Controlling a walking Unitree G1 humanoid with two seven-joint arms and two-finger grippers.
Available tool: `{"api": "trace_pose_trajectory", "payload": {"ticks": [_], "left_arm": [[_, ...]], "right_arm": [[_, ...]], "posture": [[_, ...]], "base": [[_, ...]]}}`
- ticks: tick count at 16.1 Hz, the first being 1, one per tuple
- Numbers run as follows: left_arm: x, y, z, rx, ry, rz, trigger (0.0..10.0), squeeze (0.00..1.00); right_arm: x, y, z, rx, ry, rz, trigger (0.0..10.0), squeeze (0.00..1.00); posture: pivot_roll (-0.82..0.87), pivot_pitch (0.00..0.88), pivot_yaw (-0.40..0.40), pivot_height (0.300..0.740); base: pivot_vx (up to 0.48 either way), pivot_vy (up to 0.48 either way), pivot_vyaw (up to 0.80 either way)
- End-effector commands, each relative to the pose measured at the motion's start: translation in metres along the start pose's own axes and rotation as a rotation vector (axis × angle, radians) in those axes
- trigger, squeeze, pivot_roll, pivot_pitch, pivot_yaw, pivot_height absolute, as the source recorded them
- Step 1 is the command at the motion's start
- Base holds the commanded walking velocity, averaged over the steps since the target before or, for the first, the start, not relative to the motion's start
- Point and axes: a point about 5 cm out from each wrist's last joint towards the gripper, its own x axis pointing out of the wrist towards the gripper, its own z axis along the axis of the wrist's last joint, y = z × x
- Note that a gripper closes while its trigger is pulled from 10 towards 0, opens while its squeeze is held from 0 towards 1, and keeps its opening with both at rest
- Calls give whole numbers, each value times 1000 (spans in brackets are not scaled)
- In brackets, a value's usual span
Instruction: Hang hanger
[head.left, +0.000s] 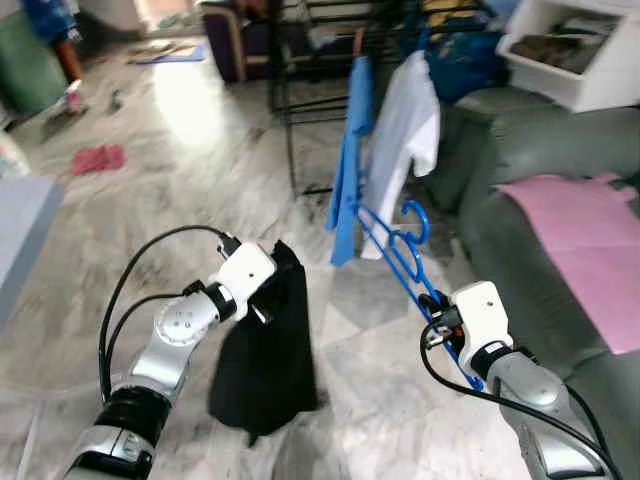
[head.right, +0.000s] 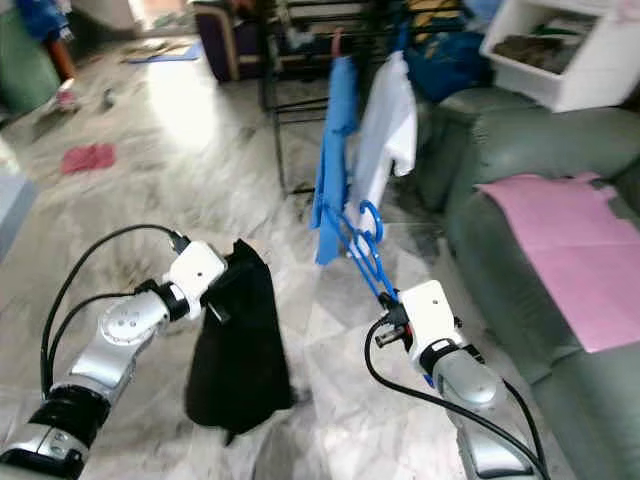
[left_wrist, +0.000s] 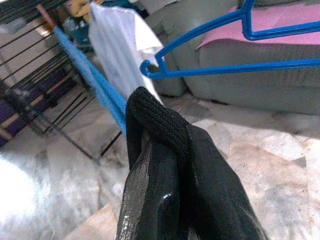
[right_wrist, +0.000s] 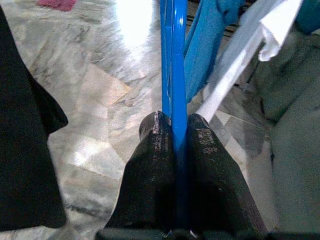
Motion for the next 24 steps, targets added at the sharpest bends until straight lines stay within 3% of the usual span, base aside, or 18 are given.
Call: {"api": "trace_pose_trajectory", "payload": {"ticks": [1,8,11,17,24], "left_arm": [[1,2,5,7,-34,-2,10000,0],[2,1,4,-12,-38,2,10000,0],[2,0,3,-17,-34,-4,10000,0],[3,-6,3,-160,-65,48,10000,0],[4,-8,4,-153,-56,21,10000,0]], "right_arm": [[0,1,6,-16,-28,5,10000,0],[0,4,4,-21,-23,9,10000,0],[-1,4,2,-25,-20,8,10000,0],[-1,6,1,-36,-13,10,10000,0],[2,6,1,-52,-14,3,10000,0]], "posture": [[-26,67,-1,740],[-34,65,-4,740],[-35,67,-3,740],[-32,73,-6,740],[-35,73,-6,740]], "base": [[281,0,-644],[291,0,-629],[180,346,0],[0,0,0],[0,373,0]]}}
